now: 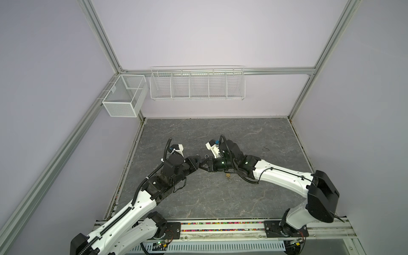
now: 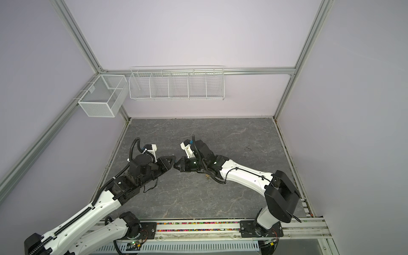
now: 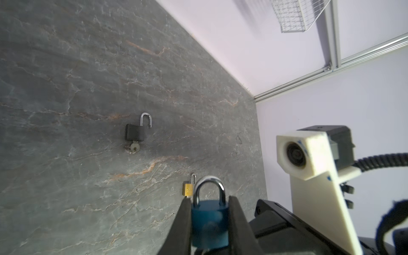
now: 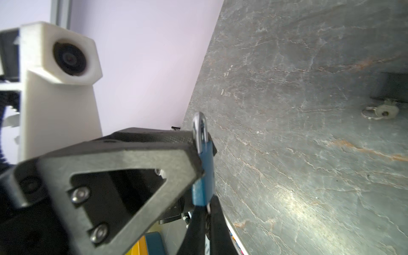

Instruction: Unlock with the key

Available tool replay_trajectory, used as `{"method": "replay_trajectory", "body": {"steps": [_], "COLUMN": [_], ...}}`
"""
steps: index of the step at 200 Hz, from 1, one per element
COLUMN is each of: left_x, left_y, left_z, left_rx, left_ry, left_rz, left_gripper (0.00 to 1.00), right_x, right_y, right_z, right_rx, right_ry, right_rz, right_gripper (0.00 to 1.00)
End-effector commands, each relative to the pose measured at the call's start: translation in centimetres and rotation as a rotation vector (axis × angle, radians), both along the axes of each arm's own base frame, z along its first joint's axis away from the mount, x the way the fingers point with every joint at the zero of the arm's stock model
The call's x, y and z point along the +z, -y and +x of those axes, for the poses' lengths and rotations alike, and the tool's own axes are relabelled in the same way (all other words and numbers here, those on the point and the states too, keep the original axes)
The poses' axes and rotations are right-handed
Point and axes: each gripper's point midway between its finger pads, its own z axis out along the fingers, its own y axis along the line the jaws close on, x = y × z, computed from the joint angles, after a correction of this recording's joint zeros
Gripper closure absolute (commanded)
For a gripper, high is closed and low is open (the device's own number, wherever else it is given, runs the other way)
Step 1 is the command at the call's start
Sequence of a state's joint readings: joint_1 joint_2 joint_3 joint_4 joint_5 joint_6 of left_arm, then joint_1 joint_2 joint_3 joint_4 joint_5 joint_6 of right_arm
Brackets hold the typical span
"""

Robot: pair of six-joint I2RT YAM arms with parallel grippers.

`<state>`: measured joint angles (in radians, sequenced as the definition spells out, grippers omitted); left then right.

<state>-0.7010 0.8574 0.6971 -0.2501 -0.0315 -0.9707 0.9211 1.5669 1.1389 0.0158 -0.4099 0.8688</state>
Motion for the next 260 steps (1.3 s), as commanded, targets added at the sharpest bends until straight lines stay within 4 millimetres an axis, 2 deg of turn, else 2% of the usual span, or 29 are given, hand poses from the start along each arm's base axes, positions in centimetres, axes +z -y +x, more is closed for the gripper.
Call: {"method": "replay_trajectory", "body": {"steps": [1, 52, 103, 122, 159, 178, 215, 247, 260], "left_x": [-3.0, -3.2, -2.0, -1.5, -0.4, 0.8, 2.1, 1.6, 1.5], "left_y": [0.9, 0.4, 0.6, 0.5, 0.2, 0.2, -0.6, -2.7, -3.0], "left_z": [-1.8, -1.5, -1.4, -1.3, -0.6, -0.1, 1.1, 2.1, 2.5], "left_rx": [-0.094, -0.083, -0.108, -0.109, -0.084, -0.073, 0.003, 0.136, 0.158], "left_ry": [-0.075, -0.060, -0.025, -0.016, 0.016, 0.051, 0.075, 0.034, 0.039], "left_rz": [0.060, 0.098, 0.038, 0.018, 0.033, 0.031, 0.052, 0.116, 0.136], "left_gripper": [1.00, 1.00, 1.00, 1.00, 1.00, 1.00, 1.00, 1.00, 1.00], "right_x": [8.8, 10.5, 12.5, 12.5, 10.7, 9.8, 7.7, 4.6, 4.8], "right_y": [-1.1, -0.7, 0.2, 0.4, 0.8, 1.0, 2.1, 3.5, 3.9], "right_z": [-0.8, -1.8, -2.3, -2.5, -1.7, -1.4, -0.3, 0.1, -0.2], "right_rx": [0.083, 0.112, 0.114, 0.116, 0.079, 0.063, 0.008, -0.014, -0.013], "right_ry": [0.151, 0.150, 0.184, 0.201, 0.227, 0.253, 0.302, 0.341, 0.353], "right_rz": [0.280, 0.349, 0.418, 0.410, 0.295, 0.217, 0.066, -0.102, -0.113], "right_gripper": [0.93, 0.93, 0.93, 0.94, 0.93, 0.94, 0.92, 0.76, 0.69]}}
